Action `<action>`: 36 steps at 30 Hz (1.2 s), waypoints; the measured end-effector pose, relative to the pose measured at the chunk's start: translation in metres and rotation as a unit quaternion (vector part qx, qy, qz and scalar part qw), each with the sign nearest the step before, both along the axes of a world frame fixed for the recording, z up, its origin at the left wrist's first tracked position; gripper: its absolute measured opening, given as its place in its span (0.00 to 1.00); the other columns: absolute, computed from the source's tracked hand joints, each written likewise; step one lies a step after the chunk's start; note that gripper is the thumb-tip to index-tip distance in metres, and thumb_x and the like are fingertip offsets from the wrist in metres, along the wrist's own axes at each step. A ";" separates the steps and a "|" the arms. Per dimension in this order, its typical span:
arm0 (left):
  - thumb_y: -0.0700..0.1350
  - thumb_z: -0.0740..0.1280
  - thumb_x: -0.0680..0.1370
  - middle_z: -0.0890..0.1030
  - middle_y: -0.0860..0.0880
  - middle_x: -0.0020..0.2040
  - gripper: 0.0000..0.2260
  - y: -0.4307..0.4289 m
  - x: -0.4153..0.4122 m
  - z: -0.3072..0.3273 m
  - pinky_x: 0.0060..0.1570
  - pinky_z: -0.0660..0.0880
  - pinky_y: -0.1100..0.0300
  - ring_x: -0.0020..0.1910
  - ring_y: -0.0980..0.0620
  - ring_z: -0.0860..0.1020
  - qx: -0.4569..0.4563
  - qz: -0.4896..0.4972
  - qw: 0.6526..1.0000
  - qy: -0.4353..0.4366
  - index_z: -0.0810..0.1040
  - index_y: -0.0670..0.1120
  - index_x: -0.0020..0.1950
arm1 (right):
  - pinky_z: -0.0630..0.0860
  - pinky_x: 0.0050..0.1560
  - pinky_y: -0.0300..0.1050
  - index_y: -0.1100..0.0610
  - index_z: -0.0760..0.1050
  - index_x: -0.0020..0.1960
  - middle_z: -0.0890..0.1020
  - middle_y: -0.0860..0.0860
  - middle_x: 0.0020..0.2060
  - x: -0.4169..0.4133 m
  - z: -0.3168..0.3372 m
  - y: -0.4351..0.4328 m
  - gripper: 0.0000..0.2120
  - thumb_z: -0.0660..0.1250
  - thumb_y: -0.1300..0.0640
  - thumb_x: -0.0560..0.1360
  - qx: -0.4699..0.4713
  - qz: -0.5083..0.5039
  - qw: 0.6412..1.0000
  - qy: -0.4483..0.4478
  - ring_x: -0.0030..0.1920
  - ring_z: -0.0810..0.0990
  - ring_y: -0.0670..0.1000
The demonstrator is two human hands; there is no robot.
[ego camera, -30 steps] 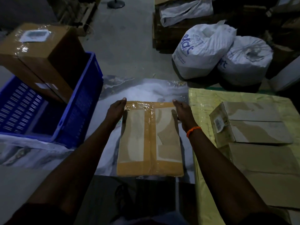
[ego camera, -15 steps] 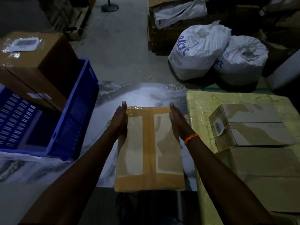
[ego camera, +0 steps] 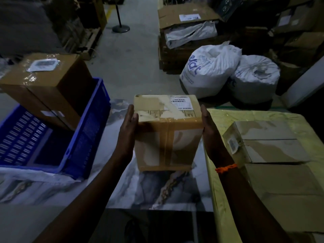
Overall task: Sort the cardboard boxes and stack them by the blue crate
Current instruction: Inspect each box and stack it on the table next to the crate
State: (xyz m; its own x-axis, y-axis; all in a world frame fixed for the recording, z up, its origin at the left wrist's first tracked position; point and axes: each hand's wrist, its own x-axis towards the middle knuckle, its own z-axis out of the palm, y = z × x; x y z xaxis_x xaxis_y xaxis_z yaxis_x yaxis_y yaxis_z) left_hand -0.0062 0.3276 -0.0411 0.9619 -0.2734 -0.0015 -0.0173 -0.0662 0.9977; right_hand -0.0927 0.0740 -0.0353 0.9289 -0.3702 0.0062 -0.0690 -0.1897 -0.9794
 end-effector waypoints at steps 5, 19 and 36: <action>0.68 0.60 0.79 0.61 0.58 0.81 0.33 0.014 -0.044 -0.012 0.78 0.59 0.44 0.79 0.57 0.61 0.019 0.007 1.000 0.001 0.58 0.60 0.82 | 0.68 0.76 0.46 0.49 0.56 0.83 0.61 0.50 0.82 -0.044 0.003 0.027 0.35 0.56 0.34 0.82 -0.013 -0.032 0.999 -0.007 0.73 0.68 0.35; 0.57 0.61 0.82 0.56 0.49 0.83 0.27 0.025 -0.071 -0.023 0.71 0.69 0.64 0.78 0.67 0.57 0.145 0.011 0.979 -0.145 0.62 0.54 0.80 | 0.70 0.72 0.37 0.47 0.56 0.82 0.64 0.46 0.79 -0.067 -0.007 0.039 0.29 0.59 0.41 0.84 -0.098 -0.064 0.993 0.007 0.75 0.65 0.41; 0.58 0.40 0.85 0.54 0.47 0.83 0.29 -0.020 -0.012 0.008 0.79 0.48 0.49 0.83 0.49 0.50 0.515 -0.191 0.772 -0.320 0.55 0.48 0.83 | 0.53 0.81 0.58 0.56 0.56 0.83 0.57 0.58 0.83 0.013 0.007 0.050 0.37 0.37 0.38 0.81 -0.567 0.184 0.797 0.096 0.83 0.54 0.57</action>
